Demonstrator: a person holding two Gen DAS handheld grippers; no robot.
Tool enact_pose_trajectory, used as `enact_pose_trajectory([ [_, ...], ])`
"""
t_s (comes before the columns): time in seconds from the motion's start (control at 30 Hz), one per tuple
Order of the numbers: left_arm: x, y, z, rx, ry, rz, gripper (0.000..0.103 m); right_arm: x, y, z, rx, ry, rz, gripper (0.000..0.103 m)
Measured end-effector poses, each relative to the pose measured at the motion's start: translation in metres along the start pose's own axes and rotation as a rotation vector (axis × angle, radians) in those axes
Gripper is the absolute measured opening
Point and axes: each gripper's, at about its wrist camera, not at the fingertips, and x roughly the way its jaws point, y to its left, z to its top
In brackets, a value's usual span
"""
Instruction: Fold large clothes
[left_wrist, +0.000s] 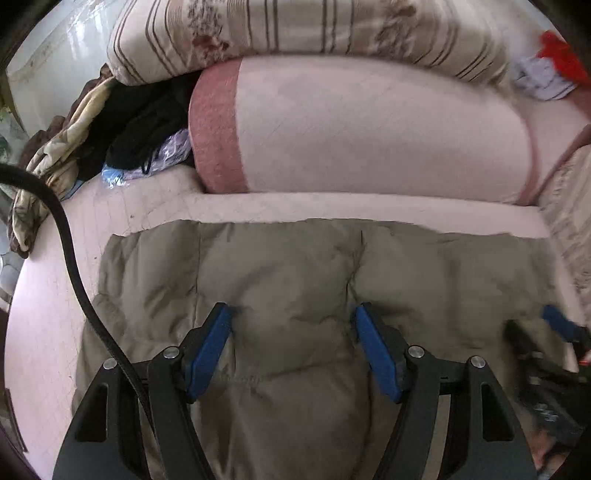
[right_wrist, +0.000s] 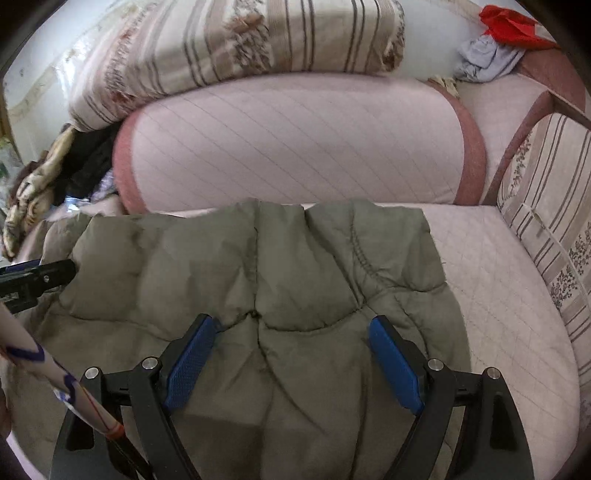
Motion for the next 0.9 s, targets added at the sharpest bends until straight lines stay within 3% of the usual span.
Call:
enact_pose_trajectory([
  [0.3, 0.045, 0.014, 0.011, -0.065, 0.011, -0.002, 0.087, 0.053, -0.023, 0.021, 0.058, 0.061, 0.046, 0.09],
  [0.4, 0.051, 0.018, 0.013, -0.085, 0.01, -0.015, 0.089, 0.068, -0.028, 0.028, 0.088, 0.085, 0.055, 0.091],
  [0.57, 0.033, 0.03, 0.014, -0.123, 0.018, -0.069, 0.084, 0.08, -0.026, 0.035, 0.087, 0.116, -0.004, 0.093],
  [0.7, -0.008, 0.054, 0.011, -0.14, -0.026, -0.051, 0.084, 0.051, -0.018, 0.038, 0.042, 0.069, -0.054, 0.093],
  [0.9, -0.034, 0.117, -0.012, -0.21, -0.032, 0.046, 0.084, -0.026, -0.017, 0.018, 0.041, 0.005, 0.048, 0.093],
])
